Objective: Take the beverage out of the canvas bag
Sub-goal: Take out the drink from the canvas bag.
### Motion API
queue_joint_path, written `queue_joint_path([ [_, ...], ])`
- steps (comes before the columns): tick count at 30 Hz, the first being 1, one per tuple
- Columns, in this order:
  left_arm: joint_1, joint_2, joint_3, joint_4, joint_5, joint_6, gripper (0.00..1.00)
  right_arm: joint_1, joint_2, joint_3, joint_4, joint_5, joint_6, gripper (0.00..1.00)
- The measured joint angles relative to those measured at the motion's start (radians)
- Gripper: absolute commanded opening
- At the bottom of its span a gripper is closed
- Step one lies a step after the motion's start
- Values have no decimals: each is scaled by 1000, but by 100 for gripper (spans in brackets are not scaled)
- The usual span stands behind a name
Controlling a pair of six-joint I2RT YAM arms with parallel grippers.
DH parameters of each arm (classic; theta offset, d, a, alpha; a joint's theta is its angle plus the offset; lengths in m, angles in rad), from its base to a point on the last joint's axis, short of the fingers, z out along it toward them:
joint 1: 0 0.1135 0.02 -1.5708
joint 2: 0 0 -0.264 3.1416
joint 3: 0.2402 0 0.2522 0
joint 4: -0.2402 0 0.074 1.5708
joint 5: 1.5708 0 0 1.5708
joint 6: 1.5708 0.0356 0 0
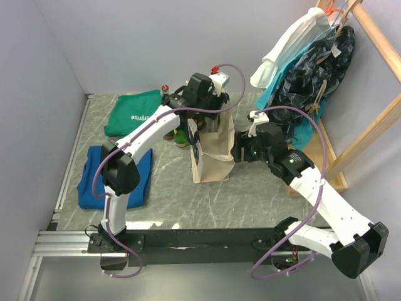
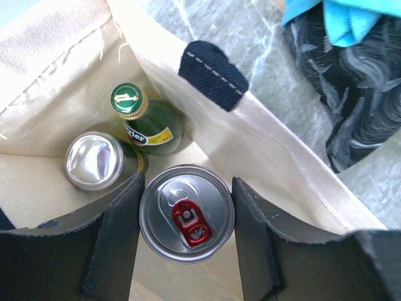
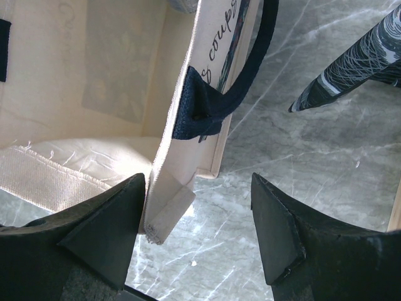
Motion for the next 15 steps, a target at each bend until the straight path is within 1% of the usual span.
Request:
queue_joint_path([
  [15, -1, -92, 20, -44, 45, 11, 1, 0, 0, 0, 0, 0, 0, 75],
])
